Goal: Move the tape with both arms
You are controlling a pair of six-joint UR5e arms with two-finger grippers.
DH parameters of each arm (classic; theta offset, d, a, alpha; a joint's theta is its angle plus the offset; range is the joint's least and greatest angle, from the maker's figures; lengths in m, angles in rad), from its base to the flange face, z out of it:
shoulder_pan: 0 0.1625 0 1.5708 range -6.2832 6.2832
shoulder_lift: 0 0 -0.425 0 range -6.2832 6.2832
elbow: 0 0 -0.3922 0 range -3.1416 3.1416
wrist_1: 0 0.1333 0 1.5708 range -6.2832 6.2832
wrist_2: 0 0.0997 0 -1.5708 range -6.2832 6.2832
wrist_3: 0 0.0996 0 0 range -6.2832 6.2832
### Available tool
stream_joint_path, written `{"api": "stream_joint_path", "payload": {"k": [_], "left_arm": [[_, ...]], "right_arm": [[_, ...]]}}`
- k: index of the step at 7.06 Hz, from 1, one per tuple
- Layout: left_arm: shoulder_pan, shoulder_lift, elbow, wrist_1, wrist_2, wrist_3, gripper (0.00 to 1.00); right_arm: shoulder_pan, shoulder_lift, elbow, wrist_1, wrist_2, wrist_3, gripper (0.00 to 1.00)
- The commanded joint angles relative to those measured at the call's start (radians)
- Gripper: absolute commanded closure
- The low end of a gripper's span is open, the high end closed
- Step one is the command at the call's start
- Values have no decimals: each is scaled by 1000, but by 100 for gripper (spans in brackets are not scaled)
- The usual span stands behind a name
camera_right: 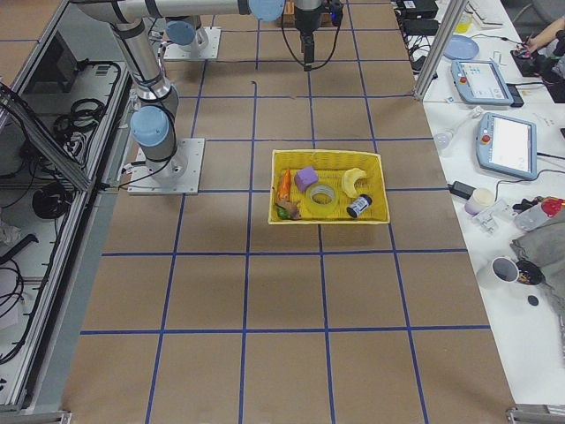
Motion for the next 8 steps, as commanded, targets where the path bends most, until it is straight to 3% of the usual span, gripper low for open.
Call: {"api": "stream_joint_path", "payload": {"k": [1, 8], "left_arm": [[-9, 24, -4, -12, -1, -9, 0], [3, 9, -16, 3, -1, 0, 0]], "right_arm": [[0, 1, 0, -1, -1, 1, 0], [0, 12, 0, -12, -3, -1, 0]]}}
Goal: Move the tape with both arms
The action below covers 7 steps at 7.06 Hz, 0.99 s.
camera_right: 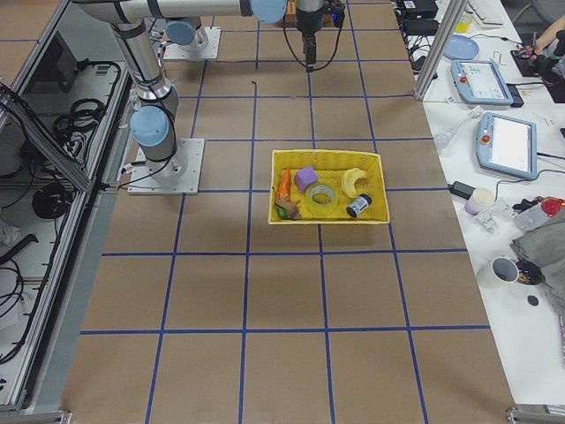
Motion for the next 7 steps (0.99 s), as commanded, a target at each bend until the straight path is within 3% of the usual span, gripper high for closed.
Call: {"api": "stream_joint_path", "payload": {"k": [1, 7], "left_arm": [[2, -5, -1, 1, -2, 1, 0], [2, -8, -2, 0, -2, 1, 0]], "right_arm": [[0, 1, 0, 0, 0, 0, 0], [-9, 11, -9, 6, 0, 0, 0]]}}
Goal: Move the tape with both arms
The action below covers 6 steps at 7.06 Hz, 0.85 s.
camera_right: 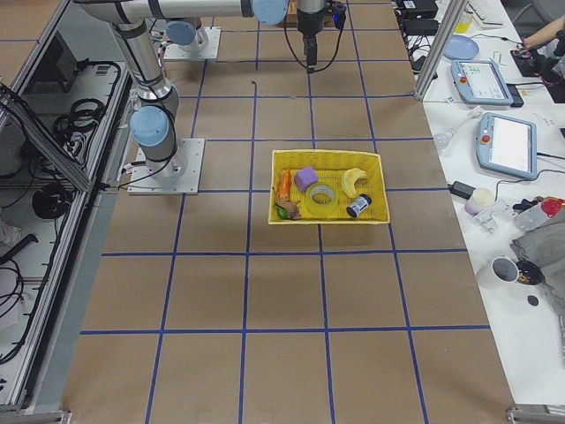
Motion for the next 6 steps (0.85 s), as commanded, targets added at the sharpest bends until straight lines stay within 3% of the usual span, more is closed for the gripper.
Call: {"api": "stream_joint_path", "payload": {"k": [1, 6], "left_arm": [[0, 0, -1, -1, 0, 0, 0], [0, -2, -1, -1, 0, 0, 0]], "right_arm": [[0, 16, -29, 14, -3, 0, 0], [0, 25, -42, 12, 0, -3, 0]]}}
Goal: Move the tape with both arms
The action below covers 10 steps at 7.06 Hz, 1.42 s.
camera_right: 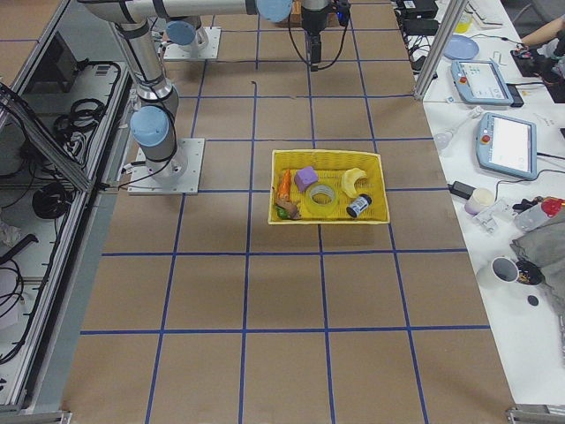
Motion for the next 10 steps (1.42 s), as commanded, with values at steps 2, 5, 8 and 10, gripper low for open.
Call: {"api": "stream_joint_path", "payload": {"k": [2, 5, 8, 10], "left_arm": [[0, -1, 0, 2, 0, 0, 0], [0, -3, 0, 2, 0, 0, 0], [0, -4, 0, 2, 0, 0, 0], [0, -4, 0, 2, 0, 2, 0]], "right_arm": [[-1, 5, -1, -1, 4, -6, 0], [-1, 9, -6, -2, 15, -4, 0], [-1, 12, -7, -1, 13, -9, 0], [-2, 14, -7, -1, 13, -12, 0]]}}
